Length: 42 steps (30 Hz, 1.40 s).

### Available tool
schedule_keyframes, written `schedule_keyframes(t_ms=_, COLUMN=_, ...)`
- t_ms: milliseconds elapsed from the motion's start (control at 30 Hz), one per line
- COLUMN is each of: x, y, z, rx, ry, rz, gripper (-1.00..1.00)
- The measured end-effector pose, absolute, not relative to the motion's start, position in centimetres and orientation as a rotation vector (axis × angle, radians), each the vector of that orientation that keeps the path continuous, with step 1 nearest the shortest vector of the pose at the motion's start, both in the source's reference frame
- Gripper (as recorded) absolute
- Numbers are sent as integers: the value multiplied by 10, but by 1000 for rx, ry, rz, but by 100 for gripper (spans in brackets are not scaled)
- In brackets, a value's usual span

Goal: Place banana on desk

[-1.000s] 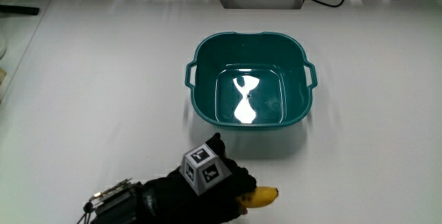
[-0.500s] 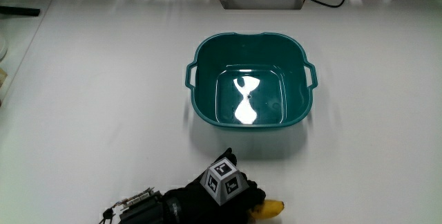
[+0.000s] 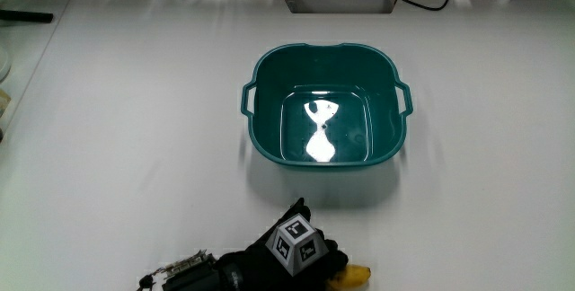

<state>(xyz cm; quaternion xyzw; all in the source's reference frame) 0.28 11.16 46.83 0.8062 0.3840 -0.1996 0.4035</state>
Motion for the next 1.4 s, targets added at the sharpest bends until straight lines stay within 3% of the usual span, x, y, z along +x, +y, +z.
schedule_keyframes(t_ms=267, x=4, y=114, z=468, rx=2052, ry=937, rz=-476, gripper=0)
schedule_keyframes(t_ms=1167, x=2, y=116, z=484, rx=2075, ry=903, rz=-510, gripper=-57)
schedule_keyframes(t_ms=1233, x=-2, y=113, z=487, rx=2116, ry=922, rz=-484, gripper=-62)
schedule_keyframes(t_ms=1367, x=-14, y=96, z=488, rx=2069, ry=889, rz=-483, gripper=-70)
schedule_keyframes(t_ms=1400, x=-17, y=91, z=477, rx=2223, ry=933, rz=-456, gripper=-72)
